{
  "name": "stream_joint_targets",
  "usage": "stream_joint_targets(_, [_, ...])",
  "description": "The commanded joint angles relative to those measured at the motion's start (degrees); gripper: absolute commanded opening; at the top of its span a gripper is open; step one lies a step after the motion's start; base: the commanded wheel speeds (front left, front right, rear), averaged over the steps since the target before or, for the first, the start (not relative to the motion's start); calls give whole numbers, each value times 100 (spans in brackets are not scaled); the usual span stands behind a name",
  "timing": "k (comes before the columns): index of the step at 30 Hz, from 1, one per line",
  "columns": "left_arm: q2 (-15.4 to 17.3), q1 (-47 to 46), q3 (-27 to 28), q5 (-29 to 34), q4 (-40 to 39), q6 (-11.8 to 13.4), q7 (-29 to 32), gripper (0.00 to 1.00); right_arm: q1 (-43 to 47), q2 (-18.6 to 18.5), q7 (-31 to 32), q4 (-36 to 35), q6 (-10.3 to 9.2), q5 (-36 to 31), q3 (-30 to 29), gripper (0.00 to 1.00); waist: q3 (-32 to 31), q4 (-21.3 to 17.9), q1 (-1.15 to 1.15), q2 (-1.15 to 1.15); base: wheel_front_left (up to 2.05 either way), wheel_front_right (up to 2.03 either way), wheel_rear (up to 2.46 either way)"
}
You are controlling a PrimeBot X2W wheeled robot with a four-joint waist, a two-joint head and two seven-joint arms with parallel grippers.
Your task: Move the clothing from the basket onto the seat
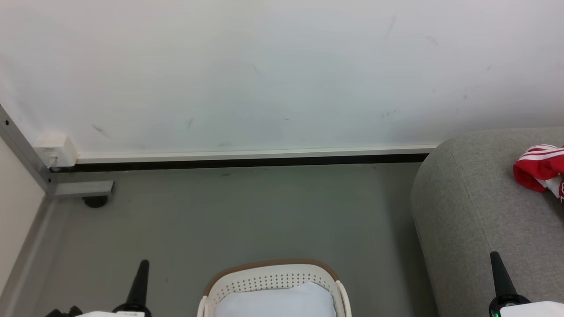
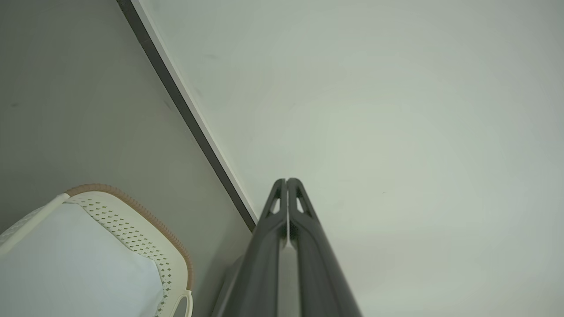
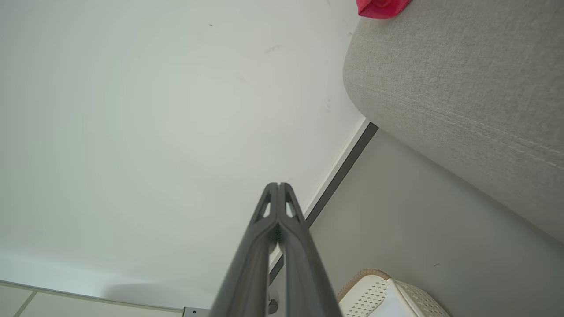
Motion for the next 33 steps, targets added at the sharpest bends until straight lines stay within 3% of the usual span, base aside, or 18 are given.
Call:
stream_joint_targets(1, [50,-111,23,-113,-51,-22,37,0,-103,-43,35,-65,-7,141,-29,0,3,4,0,0,0,0,0])
stream_joint_targets(33, [65,-351,152,-1552,-95,-55,427,0,-211,-51,429,-255,-10,1553,-225,0,82,124,0,0,0,0,0])
